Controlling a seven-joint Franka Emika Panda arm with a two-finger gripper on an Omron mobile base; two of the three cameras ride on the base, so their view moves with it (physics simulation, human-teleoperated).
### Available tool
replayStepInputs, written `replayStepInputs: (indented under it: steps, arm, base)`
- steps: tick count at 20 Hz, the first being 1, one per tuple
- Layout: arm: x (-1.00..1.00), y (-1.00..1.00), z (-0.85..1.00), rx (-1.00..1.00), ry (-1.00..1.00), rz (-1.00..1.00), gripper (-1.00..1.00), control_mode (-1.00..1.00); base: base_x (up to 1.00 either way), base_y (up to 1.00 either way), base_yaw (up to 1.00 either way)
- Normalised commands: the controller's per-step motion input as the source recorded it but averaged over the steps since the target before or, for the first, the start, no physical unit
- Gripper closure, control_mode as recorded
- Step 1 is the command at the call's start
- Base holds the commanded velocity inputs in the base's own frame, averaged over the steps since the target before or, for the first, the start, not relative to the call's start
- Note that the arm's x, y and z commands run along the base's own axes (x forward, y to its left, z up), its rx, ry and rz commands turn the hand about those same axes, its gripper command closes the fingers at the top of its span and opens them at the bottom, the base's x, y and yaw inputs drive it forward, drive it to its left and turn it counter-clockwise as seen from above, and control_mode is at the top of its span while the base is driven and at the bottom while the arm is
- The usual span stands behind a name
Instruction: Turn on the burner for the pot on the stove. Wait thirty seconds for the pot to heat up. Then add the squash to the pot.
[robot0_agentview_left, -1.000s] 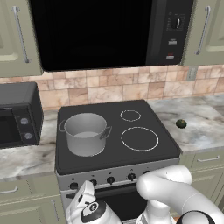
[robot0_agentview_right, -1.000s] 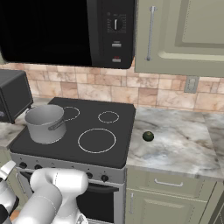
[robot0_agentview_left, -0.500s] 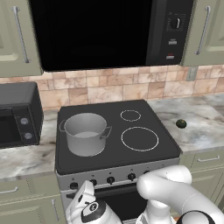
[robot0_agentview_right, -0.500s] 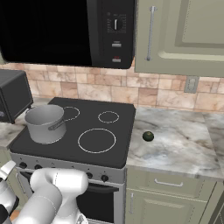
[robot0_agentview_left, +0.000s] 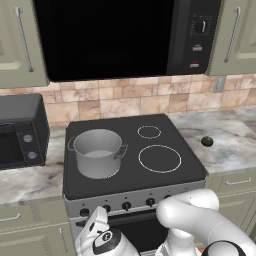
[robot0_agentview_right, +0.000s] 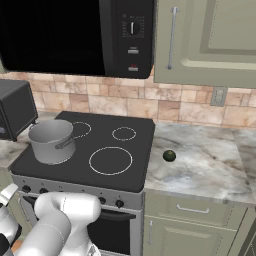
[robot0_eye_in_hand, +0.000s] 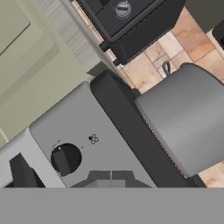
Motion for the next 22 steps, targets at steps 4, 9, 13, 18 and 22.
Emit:
replayStepInputs:
  steps: [4,9,13,18,22]
  arm:
    - [0.00,0.00,0.00,0.00,0.00,0.00,1.00,-1.00]
    - [0.00,0.00,0.00,0.00,0.00,0.00,1.00,-1.00]
    - [0.00,0.00,0.00,0.00,0.00,0.00,1.00,-1.00]
    - [0.00,0.00,0.00,0.00,0.00,0.00,1.00,-1.00]
    - [0.00,0.00,0.00,0.00,0.00,0.00,1.00,-1.00]
  base:
    - [0.00,0.00,0.00]
    - [0.00,0.00,0.00]
    - [0.00,0.00,0.00]
    - [0.00,0.00,0.00]
    - [0.00,0.00,0.00]
